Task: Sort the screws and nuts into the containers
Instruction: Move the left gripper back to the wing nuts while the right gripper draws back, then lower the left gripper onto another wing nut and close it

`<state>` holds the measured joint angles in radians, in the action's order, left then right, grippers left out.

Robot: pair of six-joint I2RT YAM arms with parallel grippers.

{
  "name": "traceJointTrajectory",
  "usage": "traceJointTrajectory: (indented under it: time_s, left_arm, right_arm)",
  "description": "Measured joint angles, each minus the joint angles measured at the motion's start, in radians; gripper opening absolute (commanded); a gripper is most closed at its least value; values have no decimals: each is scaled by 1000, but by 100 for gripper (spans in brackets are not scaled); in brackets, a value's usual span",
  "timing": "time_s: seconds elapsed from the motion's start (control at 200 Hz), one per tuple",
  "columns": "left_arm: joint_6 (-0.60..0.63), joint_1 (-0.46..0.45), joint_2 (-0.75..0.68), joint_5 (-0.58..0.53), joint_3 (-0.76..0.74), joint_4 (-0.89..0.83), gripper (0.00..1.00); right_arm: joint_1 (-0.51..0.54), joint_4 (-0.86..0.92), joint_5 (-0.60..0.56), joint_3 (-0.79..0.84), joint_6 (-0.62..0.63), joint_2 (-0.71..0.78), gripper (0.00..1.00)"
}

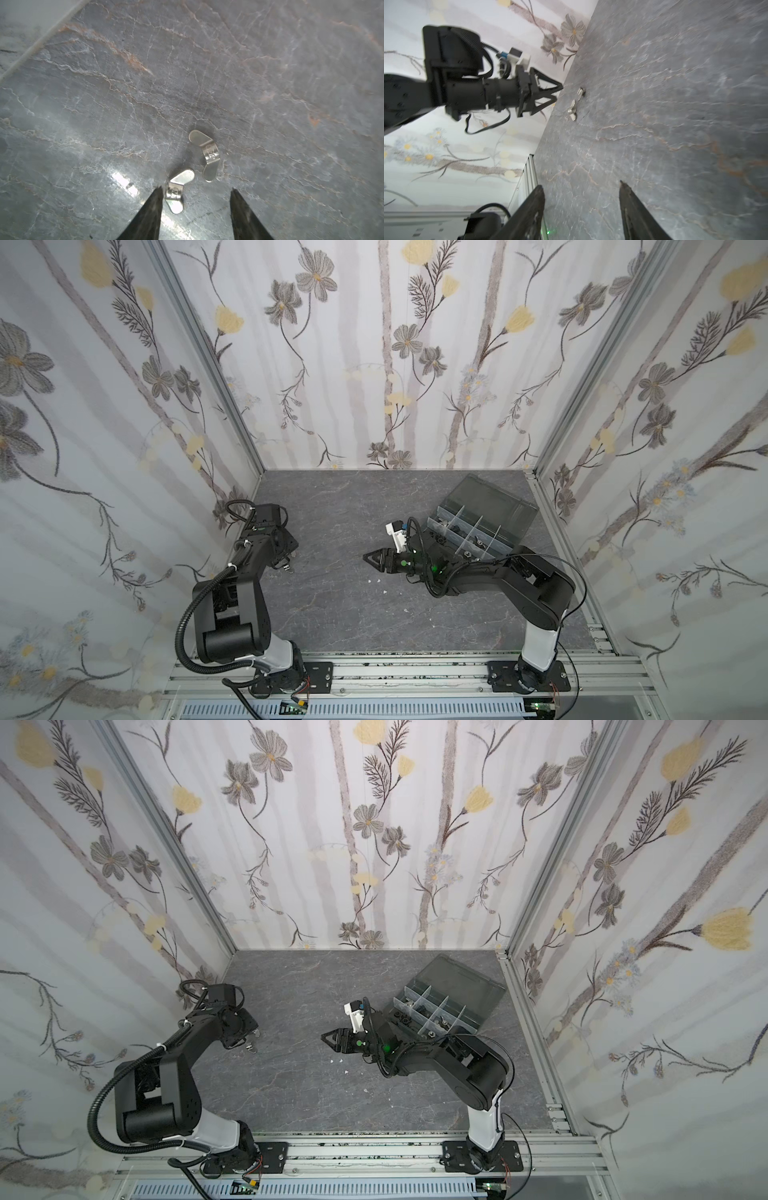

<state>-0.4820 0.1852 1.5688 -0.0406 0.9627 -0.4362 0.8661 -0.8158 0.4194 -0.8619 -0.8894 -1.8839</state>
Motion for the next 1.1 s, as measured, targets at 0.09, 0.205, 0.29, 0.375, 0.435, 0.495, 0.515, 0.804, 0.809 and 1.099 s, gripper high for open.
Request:
traceJointTrajectory:
  time_s: [0.09, 0.205, 0.29, 0.375, 0.435, 0.495, 0.515, 0.804, 0.809, 1.099]
  left_arm:
    - [7, 0, 65, 1, 36, 0, 49]
    - [11, 0, 105, 3, 72, 0, 48]
    - [11, -1, 123, 4, 89, 1, 48]
    - [11, -6, 138, 3, 94, 8, 48]
    - [12, -14, 149, 3, 94, 7, 48]
    - [15, -27, 159, 3, 94, 10, 48]
    - [15, -31, 163, 2, 94, 13, 48]
    - [15, -70, 217, -5, 123, 18, 43]
    - [15, -70, 218, -5, 123, 18, 43]
    - [17, -71, 238, -11, 140, 17, 39]
  right_arm:
    - [6, -10, -4, 0, -4, -13, 59]
    - [14, -13, -1, 0, -7, -14, 59]
    - [14, -18, 1, -1, -7, -18, 59]
    - [13, -18, 1, -3, -7, -24, 59]
    - [12, -18, 1, -4, -7, -26, 59]
    - [13, -18, 1, -4, -7, -27, 59]
    - [13, -18, 1, -4, -7, -27, 59]
    - [13, -17, 1, -4, 2, -26, 59]
    - [13, -17, 1, -4, 1, -26, 59]
    - [11, -16, 1, -4, 5, -26, 59]
